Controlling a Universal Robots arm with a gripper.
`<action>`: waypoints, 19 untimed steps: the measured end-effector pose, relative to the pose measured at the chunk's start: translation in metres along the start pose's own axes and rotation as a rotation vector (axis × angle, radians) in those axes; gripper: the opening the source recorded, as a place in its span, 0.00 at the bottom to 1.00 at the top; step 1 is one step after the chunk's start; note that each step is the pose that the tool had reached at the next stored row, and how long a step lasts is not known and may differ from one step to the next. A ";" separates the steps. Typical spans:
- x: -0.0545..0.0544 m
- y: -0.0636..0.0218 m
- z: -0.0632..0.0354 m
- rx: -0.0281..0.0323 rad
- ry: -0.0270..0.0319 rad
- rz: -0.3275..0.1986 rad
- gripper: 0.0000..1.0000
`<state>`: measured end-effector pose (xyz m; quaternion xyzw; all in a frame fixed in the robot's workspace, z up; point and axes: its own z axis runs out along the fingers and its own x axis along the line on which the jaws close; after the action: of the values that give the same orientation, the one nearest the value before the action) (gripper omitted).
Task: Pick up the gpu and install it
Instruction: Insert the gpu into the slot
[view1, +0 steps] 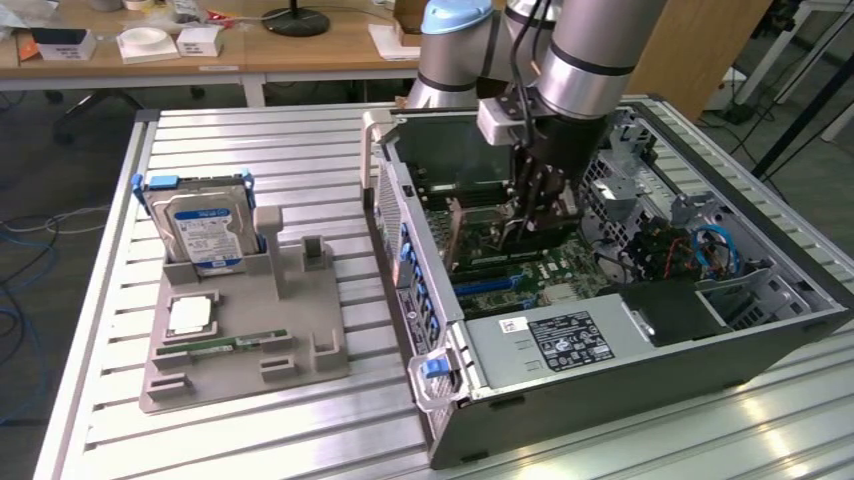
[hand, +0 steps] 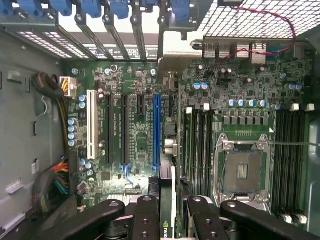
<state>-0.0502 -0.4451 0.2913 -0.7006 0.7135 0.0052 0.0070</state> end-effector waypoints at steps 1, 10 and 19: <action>0.000 0.0015 0.0014 0.0004 -0.0001 0.000 0.26; 0.002 0.0082 0.0112 0.0009 0.0001 -0.002 0.26; 0.006 0.0145 0.0175 0.0010 -0.0001 -0.008 0.26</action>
<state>-0.0648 -0.4507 0.2736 -0.7034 0.7107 0.0049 0.0074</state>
